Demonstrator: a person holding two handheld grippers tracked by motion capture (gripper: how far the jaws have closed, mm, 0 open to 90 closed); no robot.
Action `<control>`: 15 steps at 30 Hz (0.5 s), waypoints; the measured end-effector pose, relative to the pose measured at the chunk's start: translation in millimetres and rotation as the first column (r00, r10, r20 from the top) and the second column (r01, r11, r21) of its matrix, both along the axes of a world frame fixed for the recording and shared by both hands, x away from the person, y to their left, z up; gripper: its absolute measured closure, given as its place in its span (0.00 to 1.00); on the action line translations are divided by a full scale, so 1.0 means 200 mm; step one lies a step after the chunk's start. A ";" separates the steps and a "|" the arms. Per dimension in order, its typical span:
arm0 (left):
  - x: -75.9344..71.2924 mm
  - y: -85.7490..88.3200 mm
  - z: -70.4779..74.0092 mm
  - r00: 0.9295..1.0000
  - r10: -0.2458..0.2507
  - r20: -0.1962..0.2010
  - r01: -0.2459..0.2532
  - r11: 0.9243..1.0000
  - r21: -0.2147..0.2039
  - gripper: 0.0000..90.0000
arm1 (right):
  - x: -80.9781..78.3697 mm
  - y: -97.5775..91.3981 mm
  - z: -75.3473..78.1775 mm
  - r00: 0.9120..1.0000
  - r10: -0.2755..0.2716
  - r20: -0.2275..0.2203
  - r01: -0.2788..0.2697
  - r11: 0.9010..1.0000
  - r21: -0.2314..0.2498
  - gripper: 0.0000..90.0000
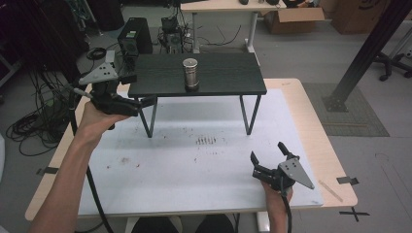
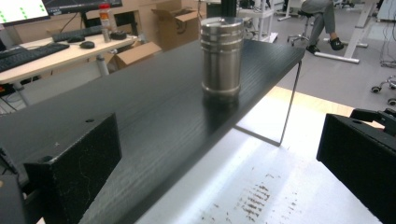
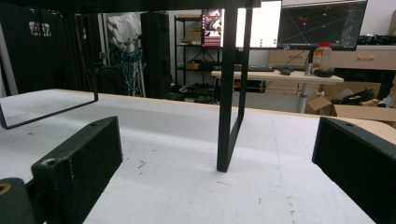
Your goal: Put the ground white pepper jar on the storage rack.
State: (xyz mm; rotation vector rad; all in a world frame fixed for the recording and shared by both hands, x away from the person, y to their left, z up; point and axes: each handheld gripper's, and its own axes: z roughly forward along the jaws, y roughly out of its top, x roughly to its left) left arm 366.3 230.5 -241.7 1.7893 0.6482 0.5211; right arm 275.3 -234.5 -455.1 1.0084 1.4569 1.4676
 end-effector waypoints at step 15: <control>-0.13 0.15 -0.22 0.998 0.057 0.006 -0.057 0.998 -0.036 0.00 | 0.00 0.00 0.00 1.000 0.000 -0.001 0.000 1.000 -0.001 0.02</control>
